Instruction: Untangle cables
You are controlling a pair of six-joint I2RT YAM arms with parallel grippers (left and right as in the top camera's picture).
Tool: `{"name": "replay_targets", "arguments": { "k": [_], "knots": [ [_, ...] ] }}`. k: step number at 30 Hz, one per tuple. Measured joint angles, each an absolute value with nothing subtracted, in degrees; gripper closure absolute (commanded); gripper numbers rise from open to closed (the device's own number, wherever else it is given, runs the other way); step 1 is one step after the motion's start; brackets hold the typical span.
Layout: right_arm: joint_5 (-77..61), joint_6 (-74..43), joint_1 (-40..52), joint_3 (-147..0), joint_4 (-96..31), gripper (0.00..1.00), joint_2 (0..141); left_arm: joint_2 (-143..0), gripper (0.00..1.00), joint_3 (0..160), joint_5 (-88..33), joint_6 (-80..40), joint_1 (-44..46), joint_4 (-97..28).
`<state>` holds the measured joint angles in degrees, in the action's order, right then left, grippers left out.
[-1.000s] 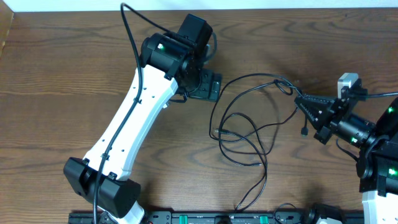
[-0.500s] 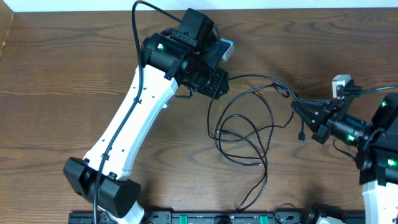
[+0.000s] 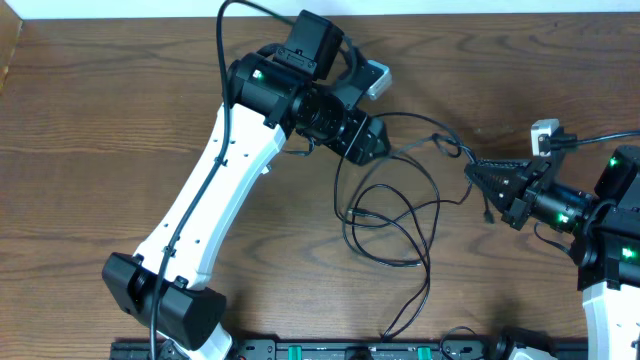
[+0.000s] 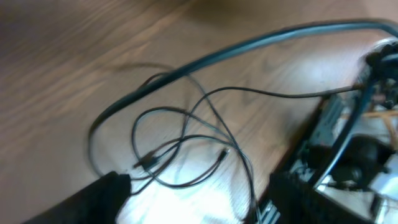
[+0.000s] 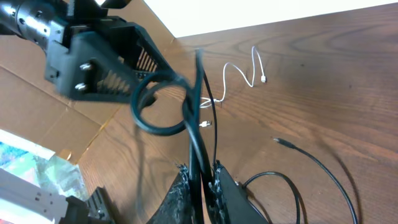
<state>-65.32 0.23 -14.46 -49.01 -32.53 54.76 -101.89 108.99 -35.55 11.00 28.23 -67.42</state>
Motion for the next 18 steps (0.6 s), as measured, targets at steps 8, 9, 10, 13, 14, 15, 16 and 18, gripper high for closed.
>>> {"name": "replay_targets", "arguments": {
  "k": [8,9,10,13,14,15,16,18],
  "knots": [
    [-60.55,0.21,-14.46,-49.01,-36.23,0.94,54.76,-101.71,0.16,108.99,-37.89,16.43,28.32,-65.52],
    [-60.25,0.21,-14.46,-49.01,-36.51,0.94,54.76,-101.49,0.16,109.01,-37.93,16.62,28.32,-65.52],
    [-59.94,0.21,-14.46,-49.01,-36.86,0.94,54.76,-101.19,0.16,108.99,-37.89,16.78,28.36,-65.47],
    [-59.57,0.19,-14.46,-49.01,-38.41,0.94,54.76,-99.57,0.16,108.99,-37.58,17.04,28.56,-65.08],
    [-59.59,0.21,-14.46,-49.01,-39.0,0.94,54.76,-98.87,0.16,108.99,-37.56,17.3,28.67,-64.93],
    [-59.77,0.21,-14.44,-49.01,-39.62,0.95,54.76,-98.04,0.16,108.99,-37.5,17.74,28.88,-64.84],
    [-60.01,0.21,-14.44,-49.01,-40.12,0.95,54.76,-97.41,0.16,108.99,-37.41,18.04,29.1,-64.86],
    [-60.42,0.21,-14.31,-49.01,-40.73,0.95,54.76,-95.98,0.16,108.99,-37.26,18.76,30.3,-64.93]
  ]
}}
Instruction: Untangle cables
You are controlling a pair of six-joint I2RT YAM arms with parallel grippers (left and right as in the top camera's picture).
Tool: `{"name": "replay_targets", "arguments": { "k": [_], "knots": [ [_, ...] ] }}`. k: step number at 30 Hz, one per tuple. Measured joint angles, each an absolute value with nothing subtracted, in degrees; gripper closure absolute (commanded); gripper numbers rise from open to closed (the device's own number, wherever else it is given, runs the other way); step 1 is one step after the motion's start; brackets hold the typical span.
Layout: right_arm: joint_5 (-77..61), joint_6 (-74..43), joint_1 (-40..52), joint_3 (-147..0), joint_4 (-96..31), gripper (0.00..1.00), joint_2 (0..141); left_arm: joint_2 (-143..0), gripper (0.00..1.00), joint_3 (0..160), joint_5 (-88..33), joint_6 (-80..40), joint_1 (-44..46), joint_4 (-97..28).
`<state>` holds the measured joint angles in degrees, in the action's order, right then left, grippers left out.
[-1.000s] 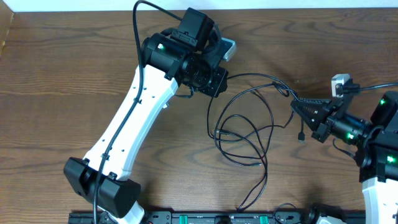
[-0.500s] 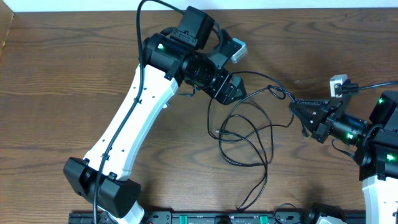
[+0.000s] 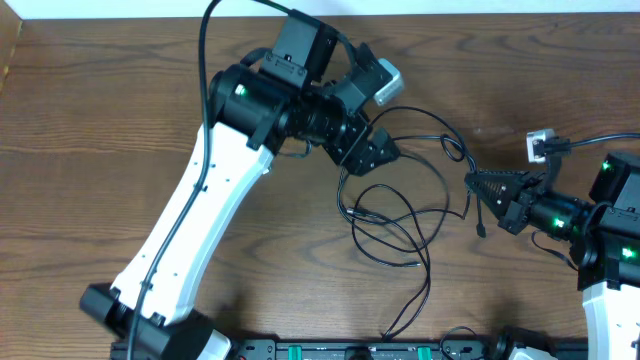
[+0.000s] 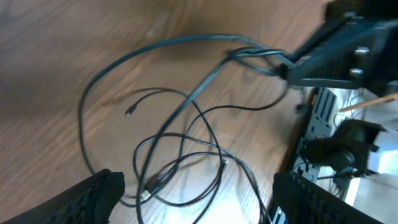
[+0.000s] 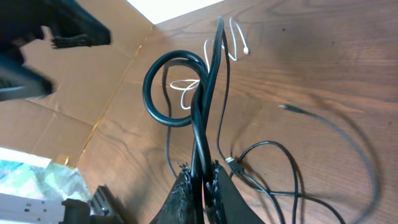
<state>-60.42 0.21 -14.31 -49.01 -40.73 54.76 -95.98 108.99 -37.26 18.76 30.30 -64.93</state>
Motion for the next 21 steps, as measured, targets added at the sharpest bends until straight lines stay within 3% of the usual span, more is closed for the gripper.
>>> {"name": "replay_targets", "arguments": {
  "k": [6,15,16,21],
  "knots": [
    [-61.41,0.21,-11.94,-49.01,-40.91,0.96,54.76,-95.33,0.16,108.99,-31.03,19.59,37.12,-65.36],
    [-63.35,0.23,-10.9,-49.01,-41.21,0.96,54.76,-95.37,0.15,108.99,-8.8,19.29,47.05,-65.12],
    [-63.88,0.21,-10.9,-49.01,-41.23,0.96,54.76,-95.42,0.06,108.99,-6.94,19.27,47.51,-64.79],
    [-66.15,0.21,-10.9,-49.01,-41.32,0.96,54.76,-96.44,0.03,109.01,0.1,19.09,48.18,-59.77]
  ]
}}
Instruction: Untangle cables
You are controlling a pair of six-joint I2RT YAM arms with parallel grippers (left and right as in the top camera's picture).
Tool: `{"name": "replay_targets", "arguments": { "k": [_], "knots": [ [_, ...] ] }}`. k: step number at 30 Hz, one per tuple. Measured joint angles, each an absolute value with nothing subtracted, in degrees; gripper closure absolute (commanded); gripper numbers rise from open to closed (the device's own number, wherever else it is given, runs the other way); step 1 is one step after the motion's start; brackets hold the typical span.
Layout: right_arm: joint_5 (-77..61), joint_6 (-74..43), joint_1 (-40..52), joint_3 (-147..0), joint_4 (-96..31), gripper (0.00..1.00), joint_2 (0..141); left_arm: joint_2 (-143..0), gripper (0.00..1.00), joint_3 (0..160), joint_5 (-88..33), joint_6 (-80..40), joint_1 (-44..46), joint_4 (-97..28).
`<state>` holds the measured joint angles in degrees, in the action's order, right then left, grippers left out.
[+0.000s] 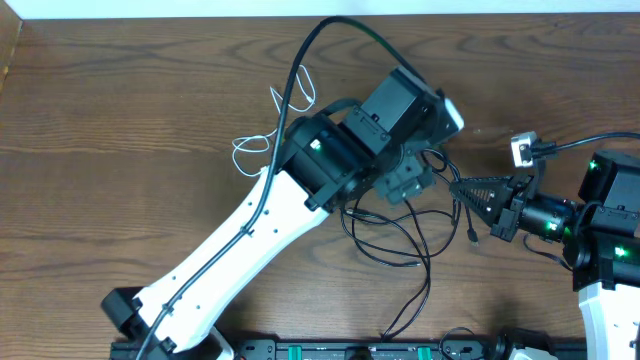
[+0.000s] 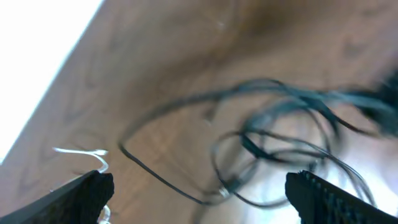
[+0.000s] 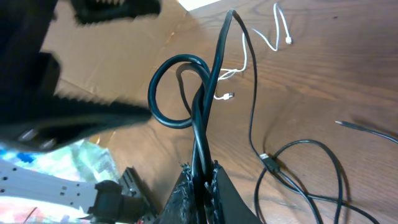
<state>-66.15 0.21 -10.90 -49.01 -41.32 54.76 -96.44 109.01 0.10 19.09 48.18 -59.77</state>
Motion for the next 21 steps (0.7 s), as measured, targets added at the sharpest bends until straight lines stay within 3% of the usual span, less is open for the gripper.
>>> {"name": "replay_targets", "arguments": {
  "k": [13,14,15,16,18,21],
  "knots": [
    [-67.66,0.21,-10.9,-49.01,-41.39,0.97,54.76,-102.72,0.05,108.99,4.71,22.96,48.16,-55.05],
    [-67.72,0.21,-10.9,-49.01,-41.39,0.97,54.76,-103.18,0.11,108.99,4.67,23.38,48.16,-55.0],
    [-67.72,0.21,-10.9,-49.01,-41.39,0.97,54.76,-103.7,0.29,109.01,4.69,23.86,48.16,-54.59],
    [-67.75,0.21,-10.9,-49.01,-41.36,0.96,54.76,-103.98,0.56,108.99,4.69,24.14,48.16,-54.02],
    [-67.75,0.21,-10.9,-49.01,-41.36,0.97,54.76,-104.38,0.9,108.99,4.69,24.77,48.16,-52.58],
    [-67.22,0.21,-10.9,-49.01,-41.32,0.96,54.76,-104.49,0.93,108.99,5.61,25.76,48.18,-51.27]
  ]
}}
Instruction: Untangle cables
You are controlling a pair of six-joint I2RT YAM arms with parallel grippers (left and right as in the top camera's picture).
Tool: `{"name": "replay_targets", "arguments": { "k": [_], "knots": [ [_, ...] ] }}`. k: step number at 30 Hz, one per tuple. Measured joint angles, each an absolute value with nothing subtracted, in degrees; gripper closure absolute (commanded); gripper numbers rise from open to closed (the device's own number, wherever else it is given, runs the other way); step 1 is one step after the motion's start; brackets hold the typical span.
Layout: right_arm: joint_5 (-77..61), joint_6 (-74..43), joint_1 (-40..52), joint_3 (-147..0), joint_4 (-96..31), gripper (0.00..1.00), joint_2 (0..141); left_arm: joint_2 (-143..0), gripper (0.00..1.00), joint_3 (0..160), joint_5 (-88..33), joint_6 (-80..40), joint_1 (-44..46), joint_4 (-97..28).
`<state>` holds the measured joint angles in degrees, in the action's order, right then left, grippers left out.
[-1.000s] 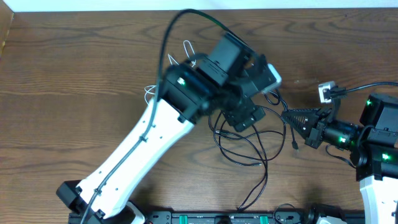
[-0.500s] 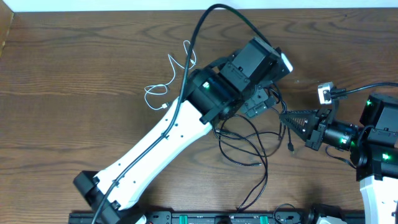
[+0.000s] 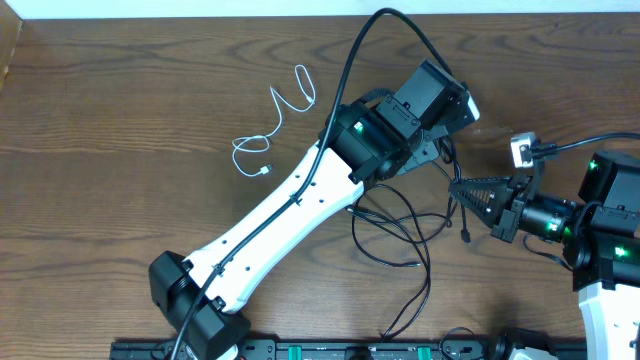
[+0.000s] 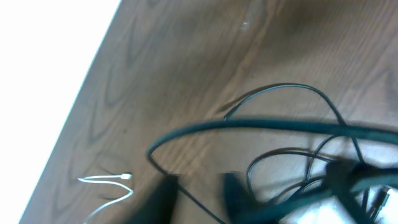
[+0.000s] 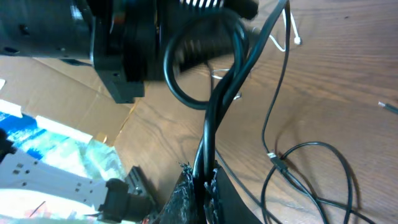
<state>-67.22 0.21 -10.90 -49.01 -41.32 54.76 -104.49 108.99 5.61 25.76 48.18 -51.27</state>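
Observation:
A tangle of thin black cables (image 3: 400, 225) lies right of the table's middle. My right gripper (image 5: 204, 177) is shut on a doubled thick black cable whose loop (image 5: 186, 93) stands up in front of it; overhead the right gripper (image 3: 460, 188) points left. My left gripper (image 3: 438, 150) is right at that loop and fills the top of the right wrist view (image 5: 205, 37). In the left wrist view the left gripper (image 4: 199, 200) is blurred. Its fingers (image 4: 163, 199) stand apart, a thin cable runs between them, and the thick cable (image 4: 261, 124) arcs ahead.
A white cable (image 3: 272, 118) lies in loose waves at the back, left of the left arm, also showing in the left wrist view (image 4: 106, 186). A black rail (image 3: 350, 350) runs along the table's front edge. Cardboard (image 5: 68, 130) lies beyond the table's left side.
The left arm has reached farther right and back, its gripper now against the loop held by the right gripper. Its fingers show closer together. The right gripper stays shut on the thick cable.
The left gripper was open behind the tangle while the right gripper, at the right, held the thick cable's loop. The left gripper then stood a little nearer. Later the left wrist was over the tangle's right side, and now it is at the loop.

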Motion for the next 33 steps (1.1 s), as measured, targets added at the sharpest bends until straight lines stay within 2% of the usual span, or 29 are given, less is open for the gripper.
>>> {"name": "replay_targets", "arguments": {
  "k": [8,10,12,14,16,22,28,33],
  "knots": [
    [-58.11,-0.89,-10.9,-49.01,-41.65,0.85,54.76,-104.47,0.92,108.99,15.33,26.79,48.64,-50.98],
    [-53.04,-2.37,-10.9,-49.01,-42.22,0.76,54.76,-104.33,0.92,109.01,17.87,26.76,48.53,-50.98],
    [-47.51,-4.19,-10.9,-49.01,-42.7,0.72,54.76,-103.74,0.93,108.99,19.92,26.61,48.42,-50.98],
    [-42.17,-6.15,-10.9,-49.01,-43.09,0.64,54.76,-102.74,0.92,108.99,21.15,26.37,48.36,-51.0],
    [-38.02,-7.84,-10.9,-49.01,-43.46,0.49,54.76,-101.27,0.93,108.99,21.71,25.74,48.25,-51.0],
    [-32.69,-10.39,-10.9,-49.01,-43.7,0.15,54.76,-96.18,0.93,108.99,22.81,24.01,47.77,-50.98],
    [-31.24,-11.42,-10.9,-49.01,-45.21,0.01,54.76,-91.98,0.93,108.99,22.83,19.42,45.67,-50.87],
    [-32.1,-11.49,-10.9,-49.01,-46.39,0.01,54.76,-86.5,0.92,108.99,22.79,10.96,41.56,-49.58]
  ]
}}
